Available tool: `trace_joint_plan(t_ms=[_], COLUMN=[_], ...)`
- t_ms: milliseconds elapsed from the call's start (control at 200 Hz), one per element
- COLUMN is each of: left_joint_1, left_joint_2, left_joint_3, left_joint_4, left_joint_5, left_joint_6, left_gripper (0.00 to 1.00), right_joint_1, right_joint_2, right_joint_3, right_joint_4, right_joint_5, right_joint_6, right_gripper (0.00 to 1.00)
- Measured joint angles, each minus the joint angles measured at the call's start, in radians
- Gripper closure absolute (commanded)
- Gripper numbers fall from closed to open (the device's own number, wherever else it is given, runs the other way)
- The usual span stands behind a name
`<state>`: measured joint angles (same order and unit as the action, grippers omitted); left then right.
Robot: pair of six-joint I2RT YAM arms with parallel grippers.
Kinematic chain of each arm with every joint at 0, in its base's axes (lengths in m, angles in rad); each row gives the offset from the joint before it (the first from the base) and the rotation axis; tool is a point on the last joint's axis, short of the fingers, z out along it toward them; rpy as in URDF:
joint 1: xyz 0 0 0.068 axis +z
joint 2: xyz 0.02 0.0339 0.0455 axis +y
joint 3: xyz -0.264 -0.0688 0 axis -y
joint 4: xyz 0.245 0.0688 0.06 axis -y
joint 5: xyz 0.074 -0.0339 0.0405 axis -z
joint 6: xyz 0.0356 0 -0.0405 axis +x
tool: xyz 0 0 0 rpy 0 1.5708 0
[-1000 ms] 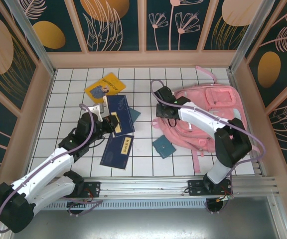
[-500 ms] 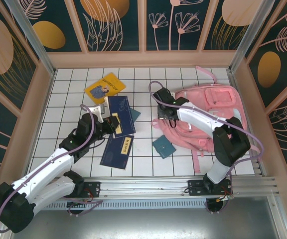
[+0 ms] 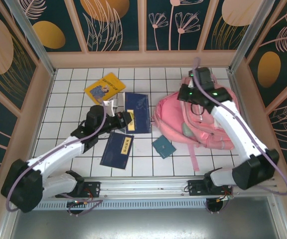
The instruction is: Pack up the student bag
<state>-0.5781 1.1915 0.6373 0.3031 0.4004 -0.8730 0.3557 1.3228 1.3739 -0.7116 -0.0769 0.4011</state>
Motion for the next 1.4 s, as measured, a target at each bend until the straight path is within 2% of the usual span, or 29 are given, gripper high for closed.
trace_joint_plan(t_ms=[135, 310, 530, 766, 966, 1126, 1296, 1361, 1401], left_joint_1=[-0.063, -0.142, -0.207, -0.291, -0.308, -0.317, -0.341, -0.356, -0.367], left_joint_2=[0.175, 0.435, 0.768, 0.849, 0.990, 1.144, 1.259, 1.305, 1.341], left_joint_3=[0.098, 0.257, 0.385, 0.462, 0.701, 0.922, 1.085, 1.152, 1.208], left_joint_4=[0.155, 0.363, 0.610, 0.612, 0.597, 0.475, 0.415, 0.405, 0.398], left_joint_5=[0.072, 0.109, 0.111, 0.086, 0.076, 0.055, 0.045, 0.040, 0.040], left_joint_6=[-0.087, -0.234, -0.492, -0.570, -0.583, -0.553, -0.542, -0.543, -0.543], left_gripper=[1.00, 1.00, 1.00, 1.00, 1.00, 1.00, 1.00, 0.93, 0.82], right_joint_1=[-0.087, -0.162, -0.224, -0.248, -0.249, -0.246, -0.245, -0.244, -0.243], right_joint_2=[-0.071, -0.098, -0.111, -0.114, -0.125, -0.125, -0.125, -0.125, -0.125], right_joint_3=[-0.015, -0.081, -0.106, -0.119, -0.193, -0.223, -0.226, -0.232, -0.236], right_joint_4=[-0.006, 0.009, 0.050, 0.097, 0.198, 0.251, 0.285, 0.301, 0.314], right_joint_5=[-0.150, -0.316, -0.413, -0.465, -0.525, -0.546, -0.545, -0.546, -0.545], right_joint_6=[-0.008, -0.002, 0.027, 0.084, 0.161, 0.212, 0.244, 0.257, 0.264], right_gripper=[1.00, 1.00, 1.00, 1.00, 1.00, 1.00, 1.00, 1.00, 1.00])
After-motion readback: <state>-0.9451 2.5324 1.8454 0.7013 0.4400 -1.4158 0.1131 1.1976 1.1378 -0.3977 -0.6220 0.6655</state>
